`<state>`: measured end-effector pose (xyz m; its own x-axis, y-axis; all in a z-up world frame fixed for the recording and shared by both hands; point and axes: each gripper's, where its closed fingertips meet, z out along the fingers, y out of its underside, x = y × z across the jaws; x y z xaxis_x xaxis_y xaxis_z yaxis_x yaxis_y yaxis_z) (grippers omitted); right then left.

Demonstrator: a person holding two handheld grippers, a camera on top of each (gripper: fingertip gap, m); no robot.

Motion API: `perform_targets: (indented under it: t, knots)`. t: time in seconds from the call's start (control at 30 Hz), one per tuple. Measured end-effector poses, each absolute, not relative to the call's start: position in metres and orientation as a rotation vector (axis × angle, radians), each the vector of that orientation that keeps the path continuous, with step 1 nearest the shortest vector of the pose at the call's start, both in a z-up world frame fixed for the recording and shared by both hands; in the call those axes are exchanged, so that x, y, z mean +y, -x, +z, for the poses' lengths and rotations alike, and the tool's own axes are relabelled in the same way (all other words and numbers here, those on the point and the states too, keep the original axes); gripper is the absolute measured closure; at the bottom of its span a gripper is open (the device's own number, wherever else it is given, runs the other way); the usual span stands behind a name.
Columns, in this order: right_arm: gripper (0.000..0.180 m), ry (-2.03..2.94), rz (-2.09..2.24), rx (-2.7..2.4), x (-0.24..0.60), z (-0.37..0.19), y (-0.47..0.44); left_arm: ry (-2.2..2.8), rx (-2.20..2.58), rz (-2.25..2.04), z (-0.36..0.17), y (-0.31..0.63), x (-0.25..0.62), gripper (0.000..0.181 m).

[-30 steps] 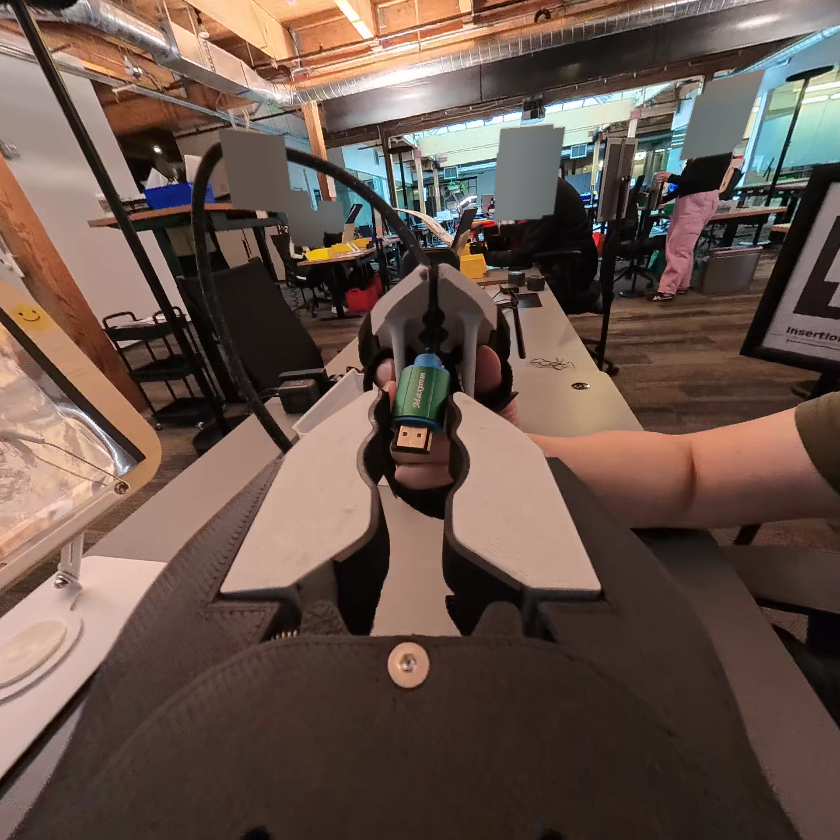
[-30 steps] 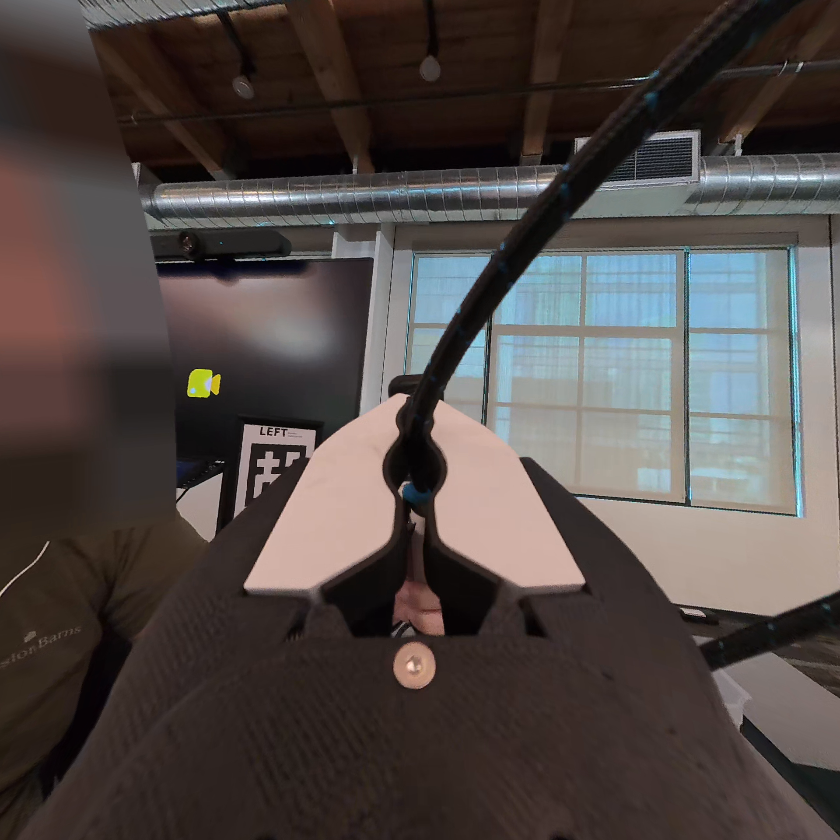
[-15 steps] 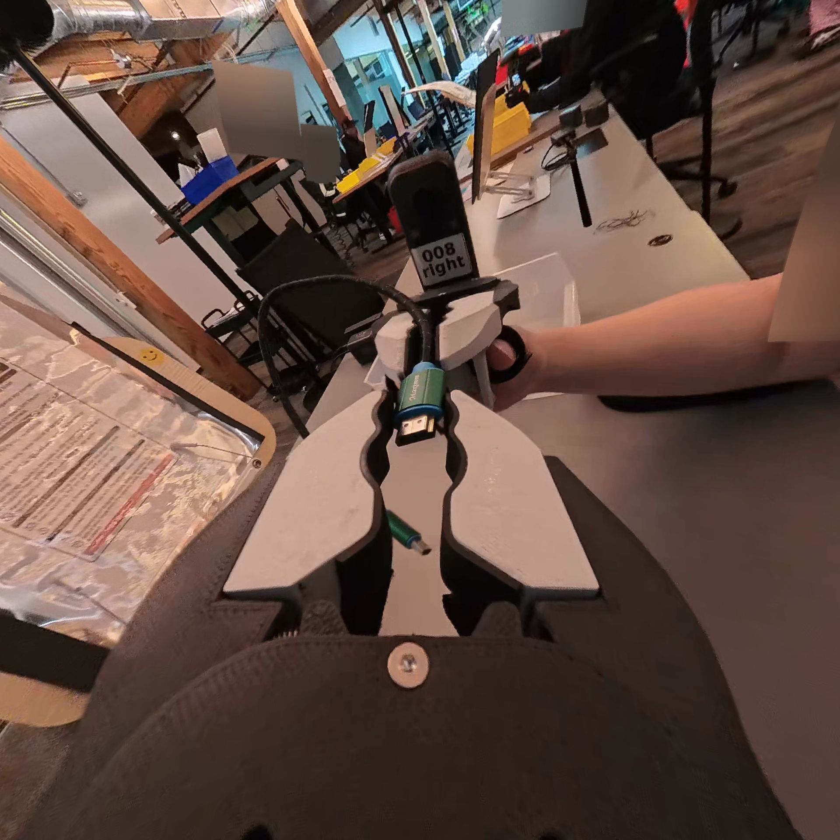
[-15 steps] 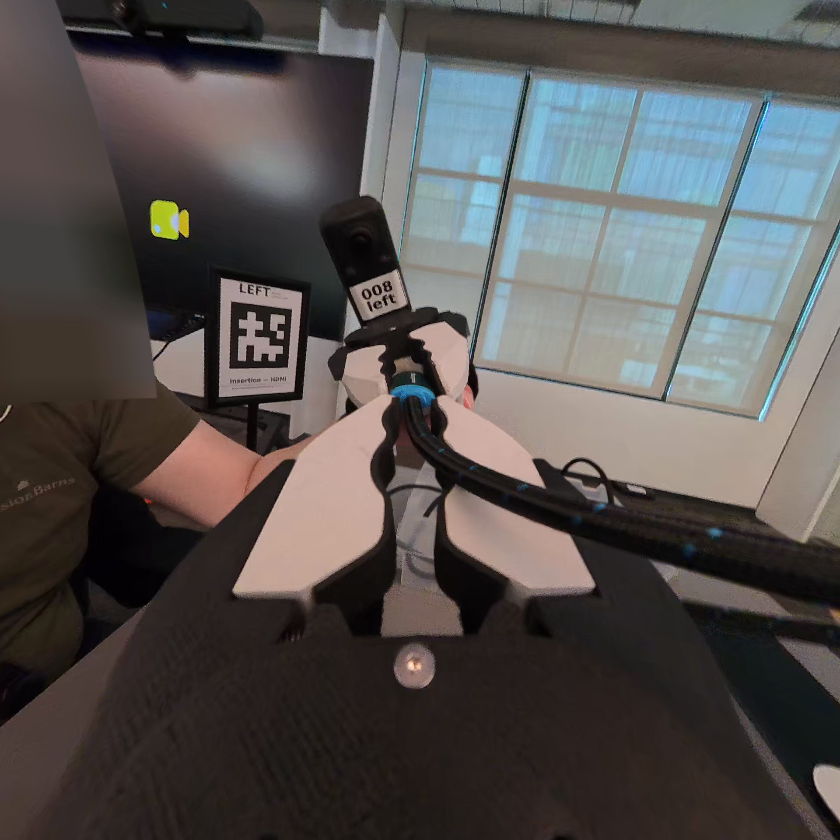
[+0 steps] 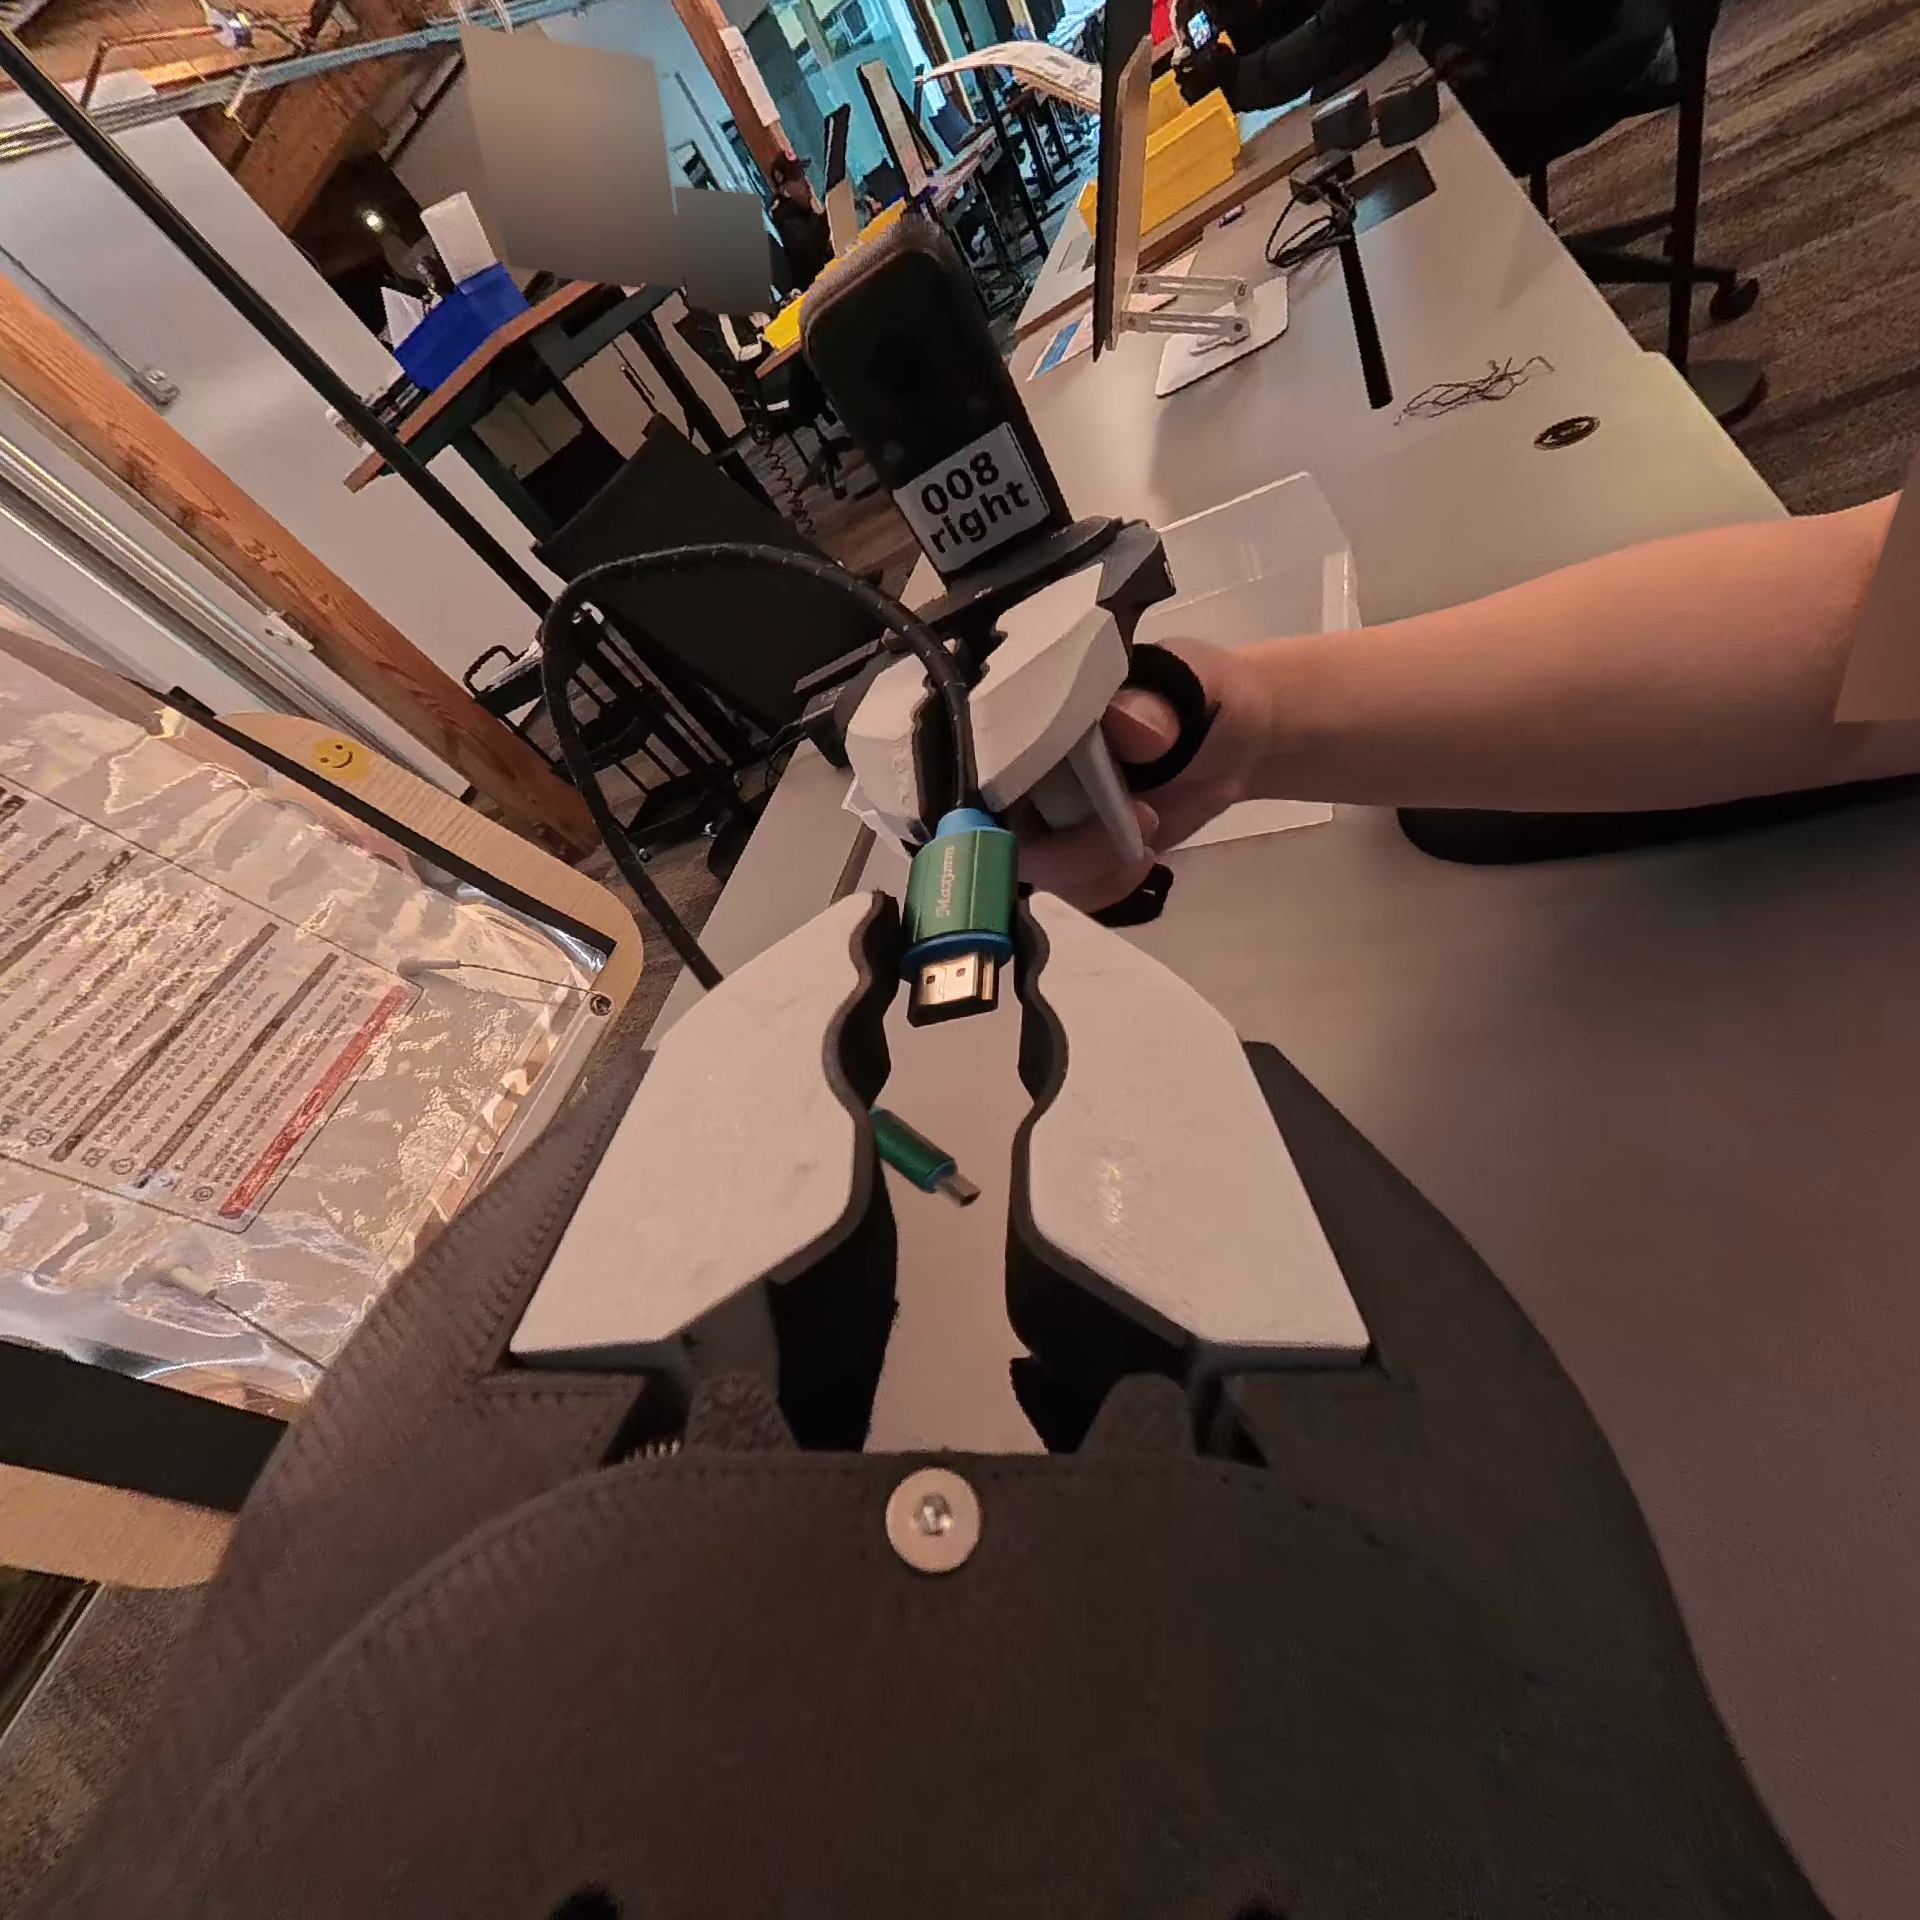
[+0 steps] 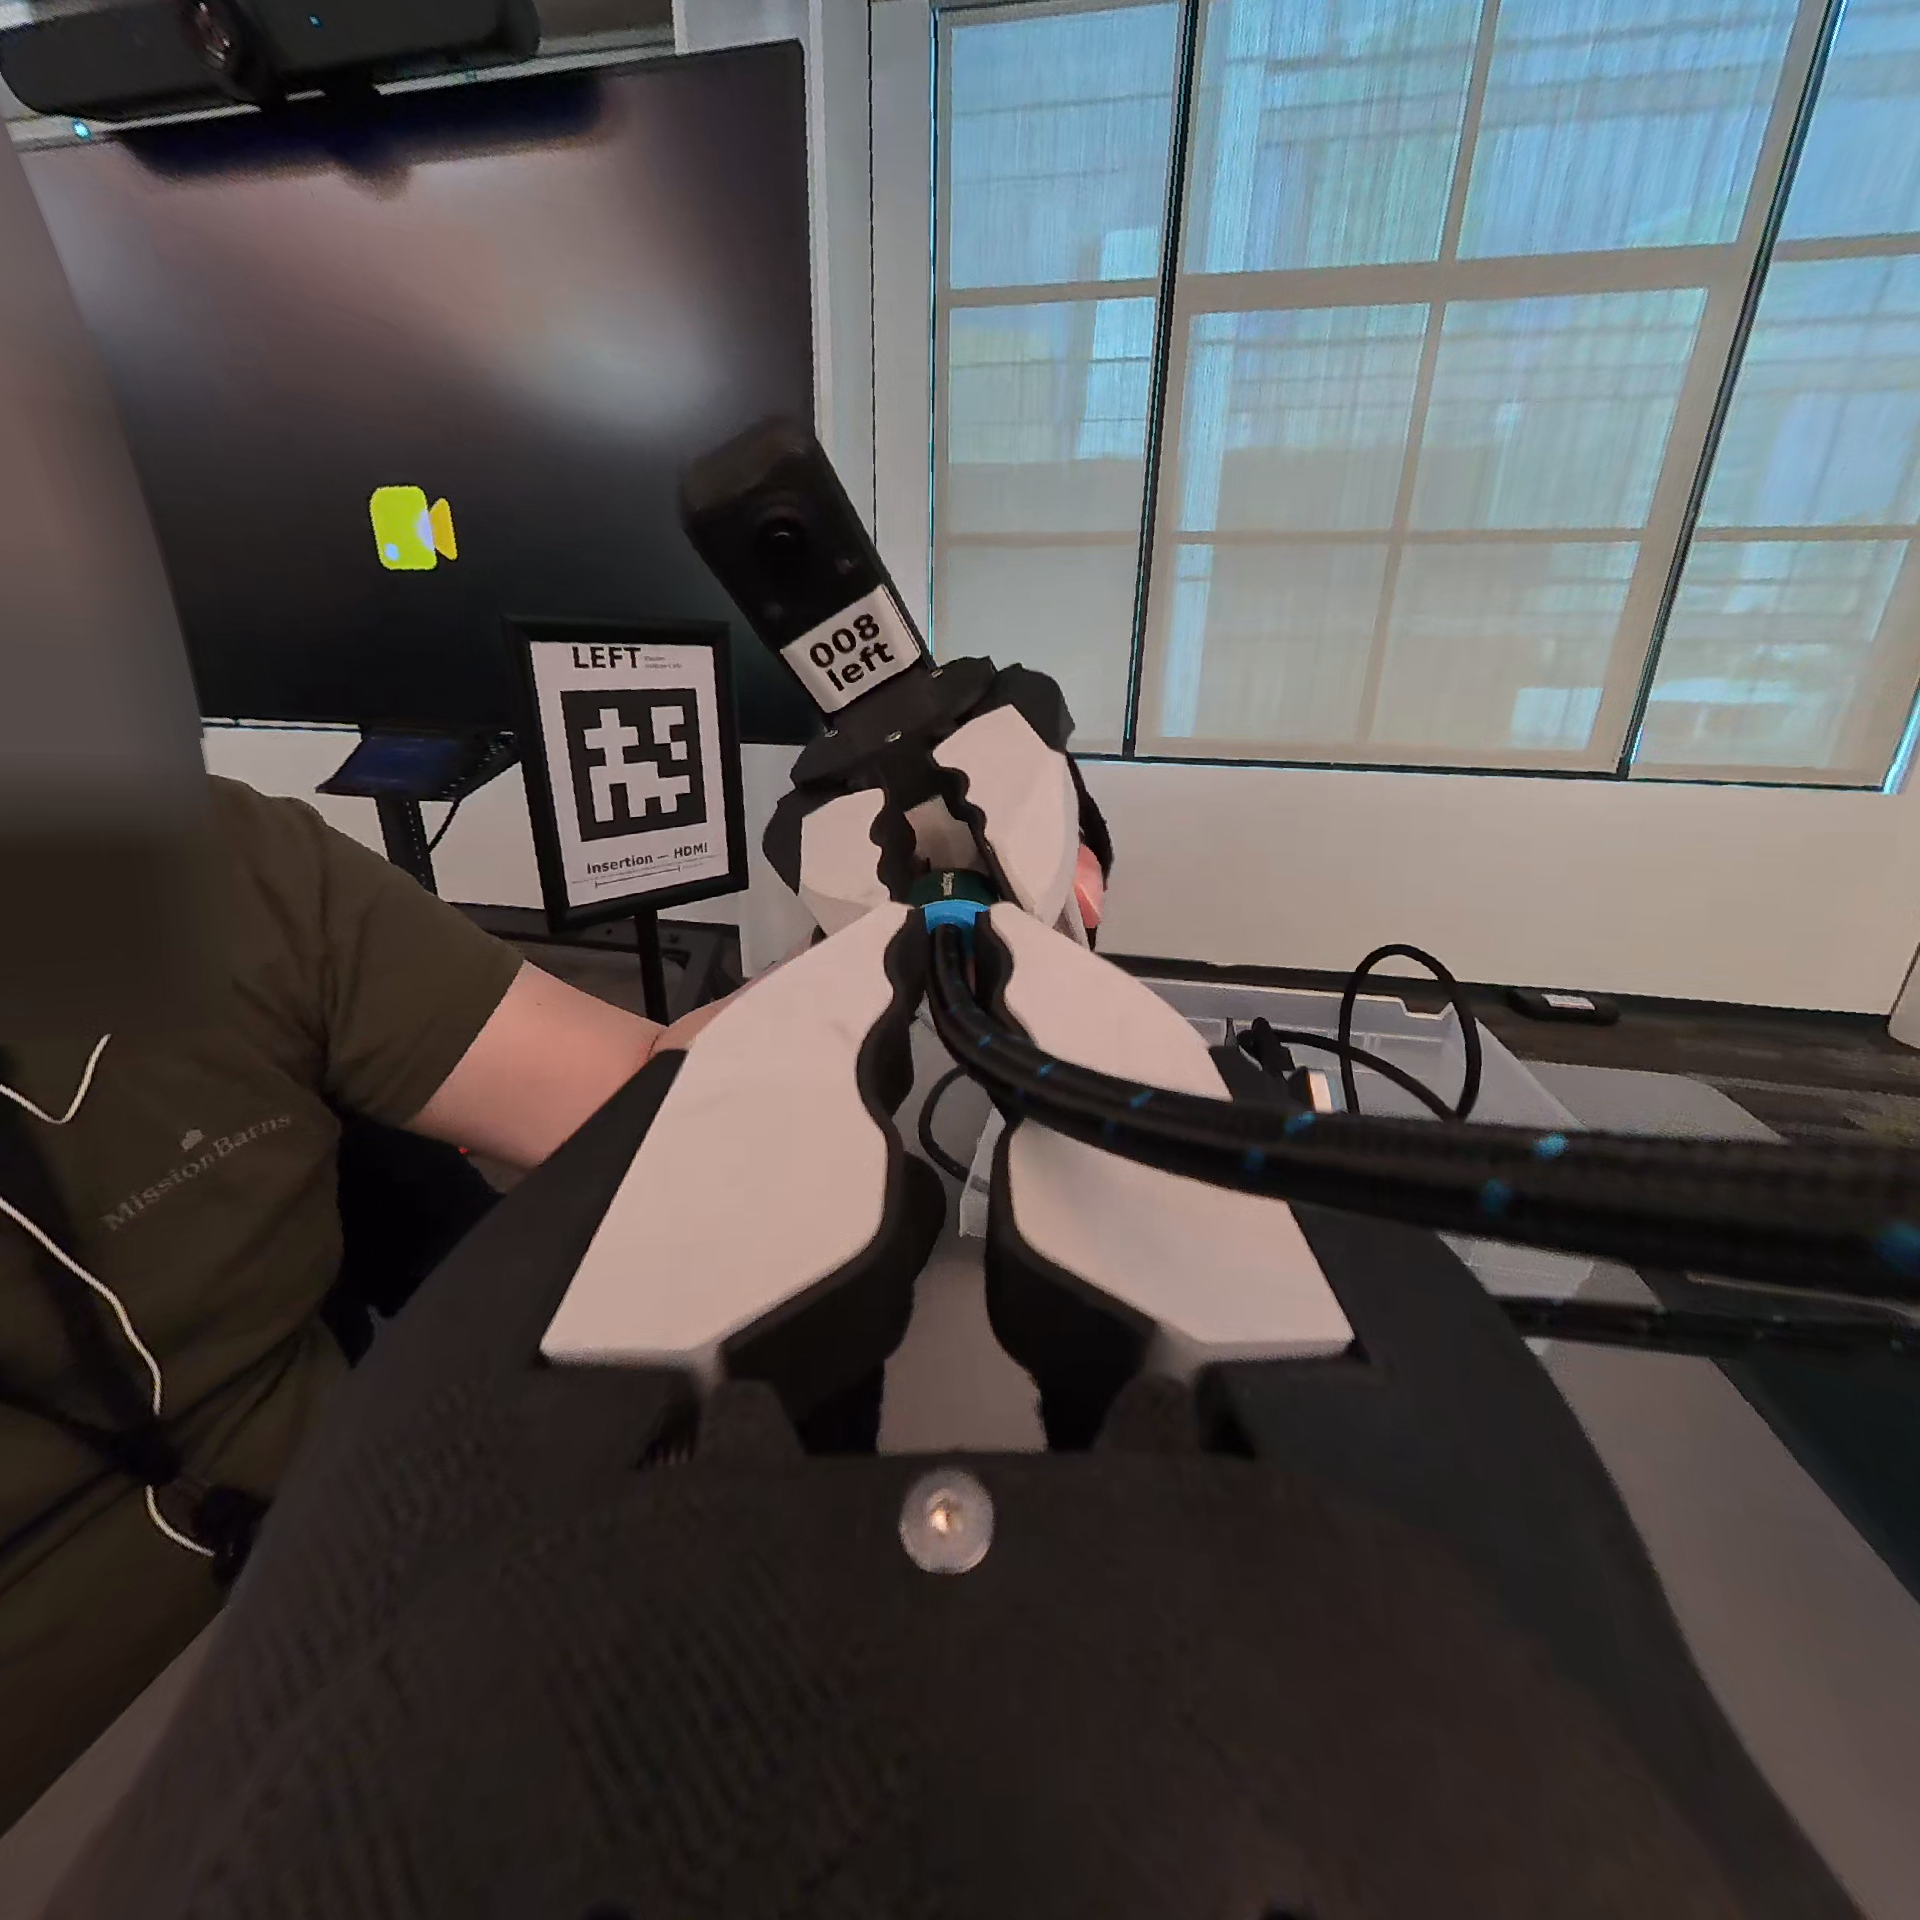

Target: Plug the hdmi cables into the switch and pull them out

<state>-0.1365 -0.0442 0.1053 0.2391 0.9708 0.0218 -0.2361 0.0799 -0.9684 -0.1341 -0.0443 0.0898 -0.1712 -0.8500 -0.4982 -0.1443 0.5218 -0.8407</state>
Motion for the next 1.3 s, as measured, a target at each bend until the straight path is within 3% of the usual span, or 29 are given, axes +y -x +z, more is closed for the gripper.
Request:
perform_targets:
  t: [1.3]
  knots:
    - [0.172, 1.22, 0.924, -1.012, -0.041, 0.086, 0.129, 0.902, 1.706, -0.705, 0.07, 0.127, -0.037, 0.161]
